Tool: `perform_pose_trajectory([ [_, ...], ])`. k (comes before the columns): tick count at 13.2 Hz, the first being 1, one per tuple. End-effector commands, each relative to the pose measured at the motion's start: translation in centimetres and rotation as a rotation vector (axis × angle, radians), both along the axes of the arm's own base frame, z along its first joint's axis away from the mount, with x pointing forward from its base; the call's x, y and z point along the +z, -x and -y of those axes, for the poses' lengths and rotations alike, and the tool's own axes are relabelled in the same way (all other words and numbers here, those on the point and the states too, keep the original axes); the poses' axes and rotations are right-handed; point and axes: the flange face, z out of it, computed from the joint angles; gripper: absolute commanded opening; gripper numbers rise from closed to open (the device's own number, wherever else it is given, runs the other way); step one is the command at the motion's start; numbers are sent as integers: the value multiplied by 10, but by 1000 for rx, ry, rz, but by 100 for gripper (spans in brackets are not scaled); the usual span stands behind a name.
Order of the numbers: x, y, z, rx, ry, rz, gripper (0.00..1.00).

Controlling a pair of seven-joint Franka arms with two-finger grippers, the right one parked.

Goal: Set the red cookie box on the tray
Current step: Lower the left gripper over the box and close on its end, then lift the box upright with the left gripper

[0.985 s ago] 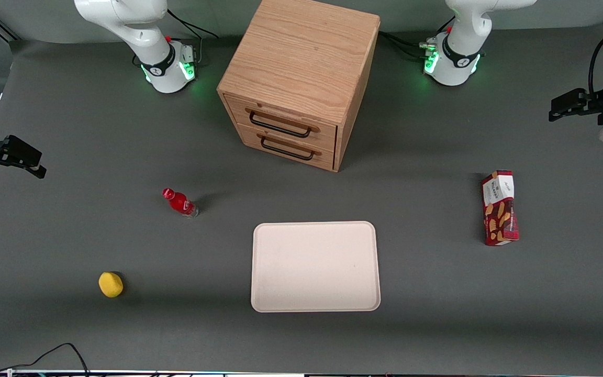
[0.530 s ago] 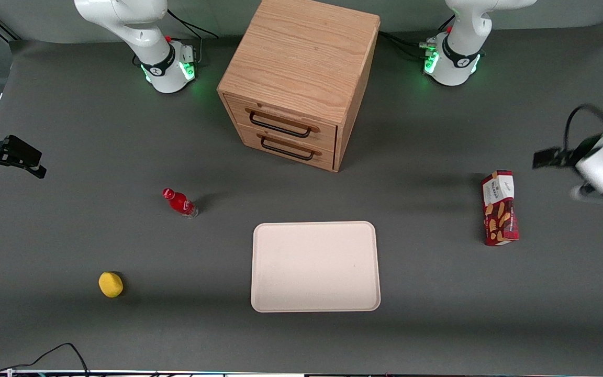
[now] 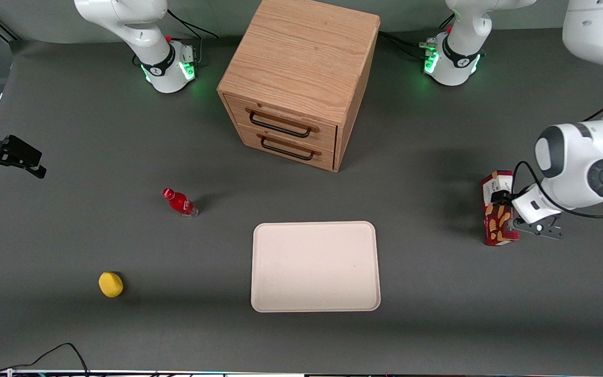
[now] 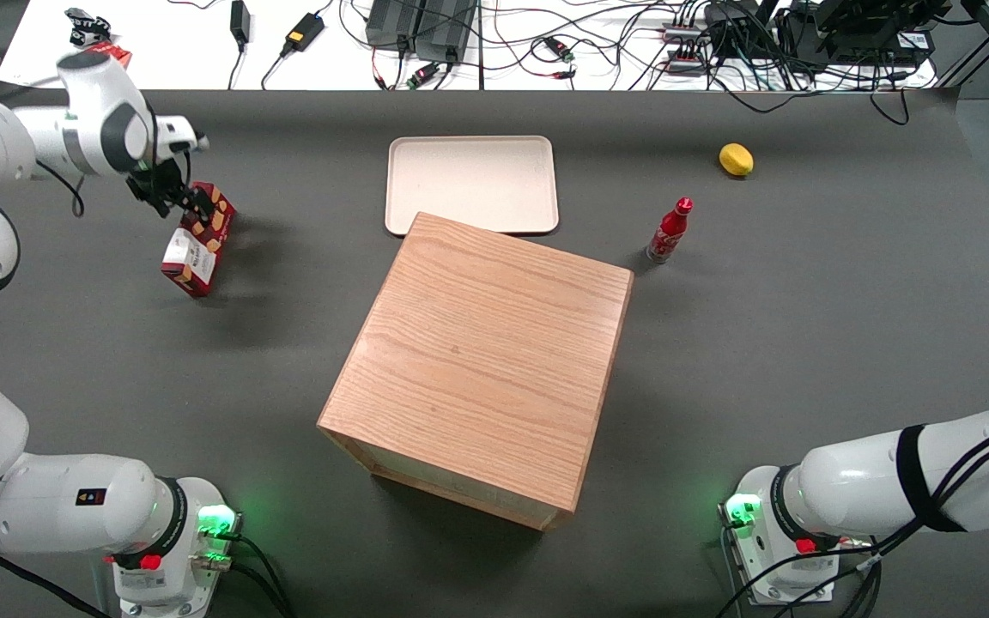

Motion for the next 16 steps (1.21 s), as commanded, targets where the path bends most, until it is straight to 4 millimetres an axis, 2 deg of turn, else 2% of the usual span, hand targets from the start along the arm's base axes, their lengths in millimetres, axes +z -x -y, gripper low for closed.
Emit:
perform_pose_trajectory([
  [1, -13, 15, -15, 46, 43, 28, 0],
  [5, -5, 15, -13, 59, 53, 17, 0],
  [7, 18, 8, -12, 71, 63, 15, 0],
  [8, 42, -2, -9, 85, 79, 11, 0],
  [9, 74, -15, -7, 113, 94, 1, 0],
  [10, 112, -31, -1, 145, 98, -14, 0],
  [12, 188, -53, 25, 183, 107, -43, 0],
  [14, 246, -62, 65, 252, 110, -37, 0],
  [16, 290, -61, 120, 340, 114, -20, 0],
])
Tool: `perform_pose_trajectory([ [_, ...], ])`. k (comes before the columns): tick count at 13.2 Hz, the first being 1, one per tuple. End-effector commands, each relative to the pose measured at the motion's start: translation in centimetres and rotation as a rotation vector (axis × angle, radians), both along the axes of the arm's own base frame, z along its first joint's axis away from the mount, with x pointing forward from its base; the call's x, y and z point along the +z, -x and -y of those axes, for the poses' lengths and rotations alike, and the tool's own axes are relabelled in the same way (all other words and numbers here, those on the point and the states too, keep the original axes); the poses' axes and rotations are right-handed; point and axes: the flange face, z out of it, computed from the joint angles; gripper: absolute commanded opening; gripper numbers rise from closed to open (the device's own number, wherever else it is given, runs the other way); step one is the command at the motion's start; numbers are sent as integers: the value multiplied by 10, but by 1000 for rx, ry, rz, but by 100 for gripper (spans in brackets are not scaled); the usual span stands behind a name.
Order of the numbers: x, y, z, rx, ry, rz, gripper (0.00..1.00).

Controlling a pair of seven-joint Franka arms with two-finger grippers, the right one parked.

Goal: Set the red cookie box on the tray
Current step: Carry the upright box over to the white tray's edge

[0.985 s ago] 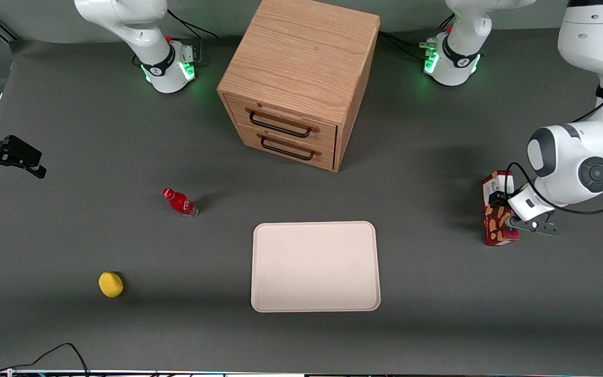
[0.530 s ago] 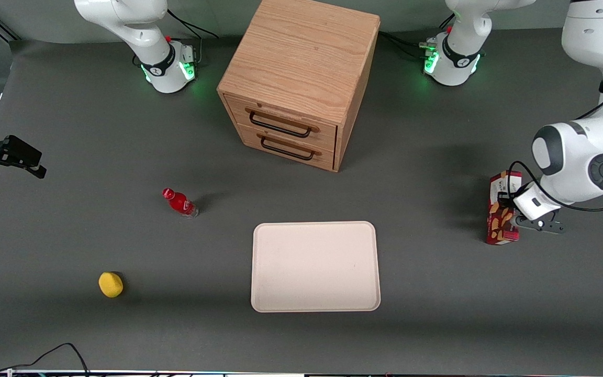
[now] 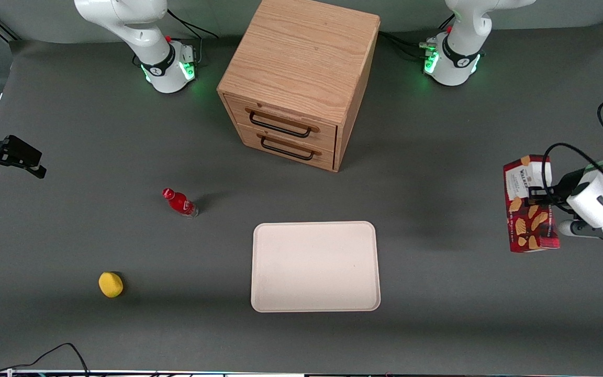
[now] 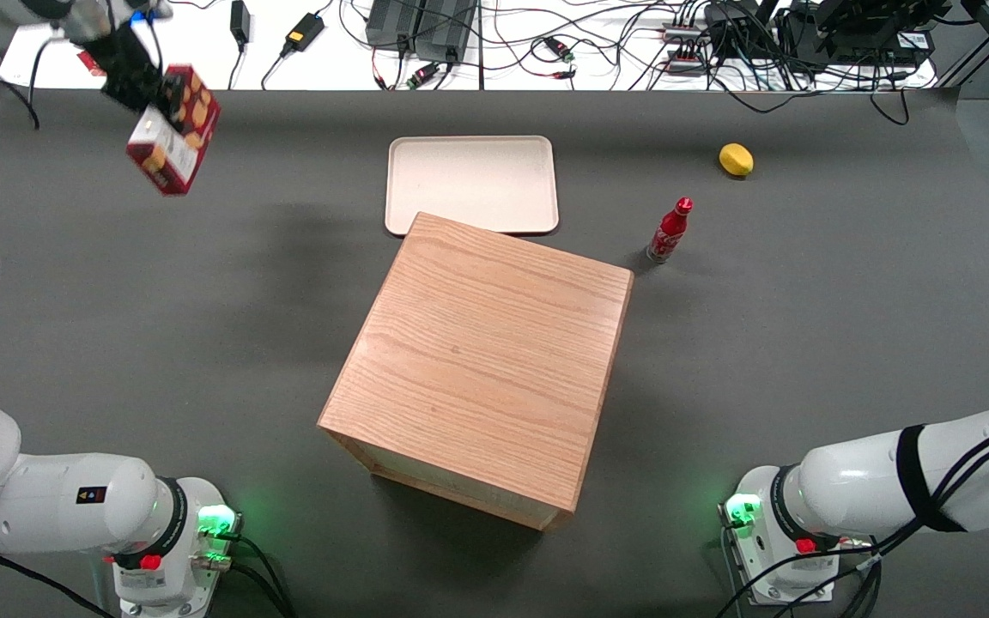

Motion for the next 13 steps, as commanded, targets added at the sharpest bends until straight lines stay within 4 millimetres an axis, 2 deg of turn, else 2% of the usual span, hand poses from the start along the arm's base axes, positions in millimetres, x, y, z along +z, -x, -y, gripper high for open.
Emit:
perform_pose_trajectory([
  [1, 41, -3, 75, 114, 12, -5, 0],
  [2, 42, -1, 102, 133, 28, -6, 0],
  [3, 31, -1, 130, 148, 45, -22, 0],
  [4, 22, -10, 158, 180, 74, 13, 0],
  [6, -16, -25, 210, 180, 106, 90, 0],
  [8, -84, -42, 246, 183, 121, 131, 0],
  [9, -123, -46, 258, 167, 115, 156, 0],
  [10, -152, -50, 267, 167, 132, 199, 0],
  [13, -221, -49, 291, 143, 150, 283, 0],
])
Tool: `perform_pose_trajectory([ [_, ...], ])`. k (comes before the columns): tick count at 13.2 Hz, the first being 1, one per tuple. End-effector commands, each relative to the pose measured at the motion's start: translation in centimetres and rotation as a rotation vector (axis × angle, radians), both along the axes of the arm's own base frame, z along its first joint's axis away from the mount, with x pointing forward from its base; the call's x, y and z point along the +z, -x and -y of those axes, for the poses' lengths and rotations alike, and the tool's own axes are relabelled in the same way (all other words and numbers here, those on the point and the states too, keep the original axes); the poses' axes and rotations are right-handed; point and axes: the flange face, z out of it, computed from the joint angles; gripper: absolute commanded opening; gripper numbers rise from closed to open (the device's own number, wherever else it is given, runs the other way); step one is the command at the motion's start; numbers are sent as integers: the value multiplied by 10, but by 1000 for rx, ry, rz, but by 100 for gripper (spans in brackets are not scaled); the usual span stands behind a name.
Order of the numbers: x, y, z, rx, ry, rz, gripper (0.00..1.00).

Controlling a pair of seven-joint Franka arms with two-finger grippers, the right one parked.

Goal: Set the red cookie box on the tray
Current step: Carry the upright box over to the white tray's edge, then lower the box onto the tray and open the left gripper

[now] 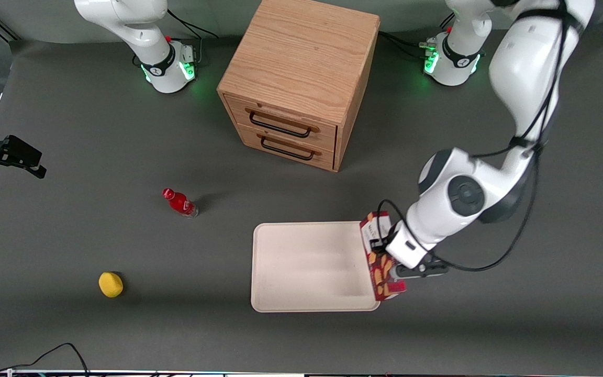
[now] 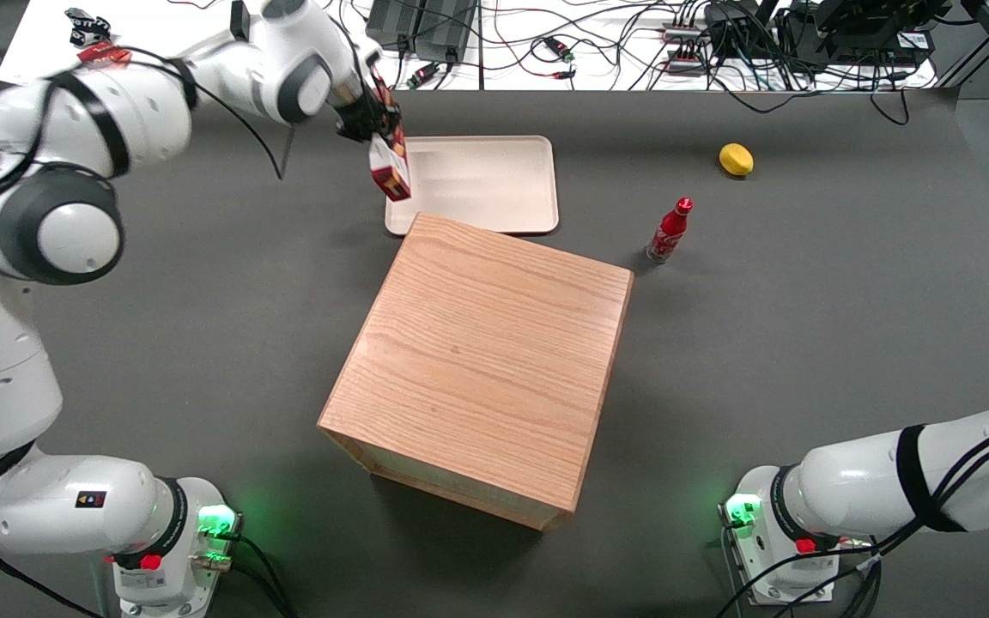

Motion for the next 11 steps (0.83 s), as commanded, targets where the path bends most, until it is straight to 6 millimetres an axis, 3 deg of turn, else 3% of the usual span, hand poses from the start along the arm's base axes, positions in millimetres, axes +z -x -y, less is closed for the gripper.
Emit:
perform_pose_trajectory([
  [1, -26, 2, 15, 12, -27, 60, 0],
  [3, -42, 3, 14, 11, -69, 75, 0],
  [4, -45, 3, 12, 9, -80, 72, 99],
  [7, -35, 7, 9, 9, -130, 33, 100],
  [8, -18, 10, 6, 15, -161, 9, 100],
  [9, 9, 14, 1, 24, -199, -24, 100],
  [11, 91, 29, -19, 73, -216, -113, 100],
])
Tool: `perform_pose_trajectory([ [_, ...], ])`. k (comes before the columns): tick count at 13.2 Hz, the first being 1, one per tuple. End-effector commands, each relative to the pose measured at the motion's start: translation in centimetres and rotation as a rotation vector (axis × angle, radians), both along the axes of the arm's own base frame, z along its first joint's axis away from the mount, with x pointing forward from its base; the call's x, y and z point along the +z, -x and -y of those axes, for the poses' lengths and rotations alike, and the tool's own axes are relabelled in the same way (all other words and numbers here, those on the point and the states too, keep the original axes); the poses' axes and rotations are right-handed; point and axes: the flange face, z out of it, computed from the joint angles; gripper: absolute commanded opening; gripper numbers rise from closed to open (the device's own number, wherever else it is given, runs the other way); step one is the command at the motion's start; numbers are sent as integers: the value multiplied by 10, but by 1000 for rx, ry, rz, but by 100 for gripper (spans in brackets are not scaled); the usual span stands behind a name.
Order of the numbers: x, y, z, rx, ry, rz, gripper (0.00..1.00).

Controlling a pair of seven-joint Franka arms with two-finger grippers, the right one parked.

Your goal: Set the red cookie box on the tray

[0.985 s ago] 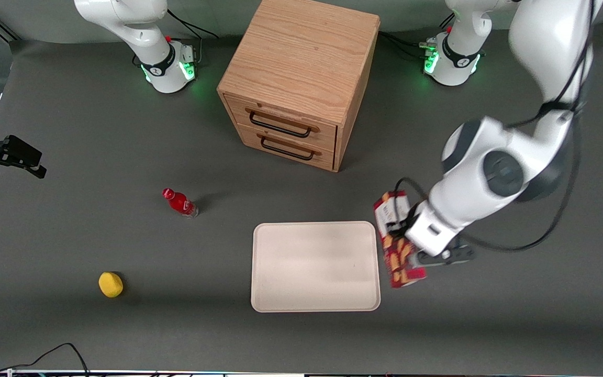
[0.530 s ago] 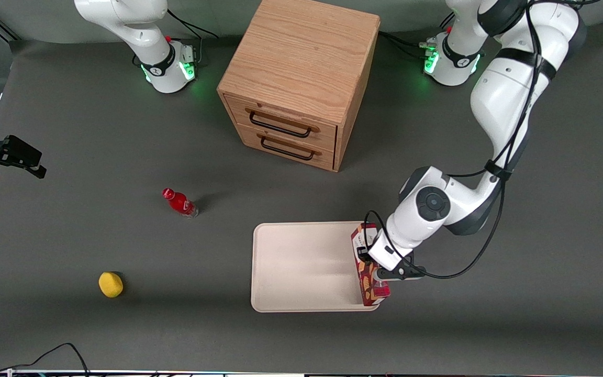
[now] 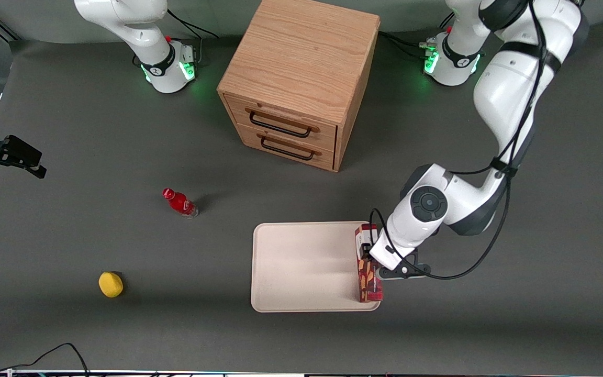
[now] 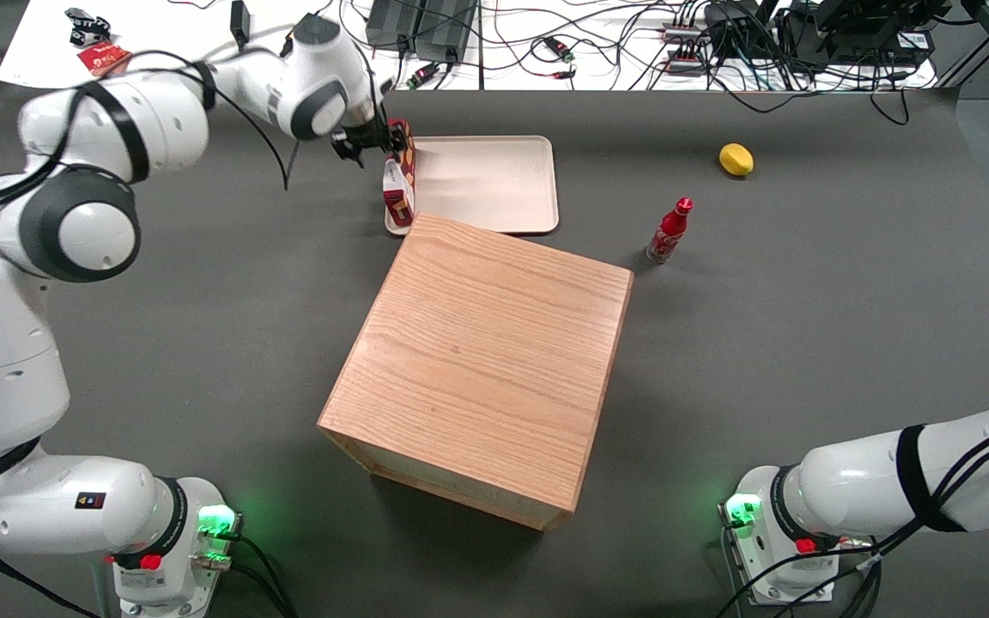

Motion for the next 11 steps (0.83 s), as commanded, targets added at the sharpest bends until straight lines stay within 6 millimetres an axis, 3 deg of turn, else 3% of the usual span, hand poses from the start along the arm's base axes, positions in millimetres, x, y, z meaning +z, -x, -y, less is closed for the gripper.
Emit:
perform_pose_trajectory([
  [1, 128, 29, -34, 38, -46, -74, 100],
  [3, 201, 41, -96, 20, -50, -130, 100],
  [5, 265, 68, -174, -74, -73, -186, 100],
  [6, 289, 86, -207, -135, -72, -223, 100],
  [7, 303, 104, -240, -180, -78, -255, 100],
  [9, 307, 139, -286, -236, -68, -268, 100],
  [11, 297, 165, -300, -239, -67, -240, 100],
])
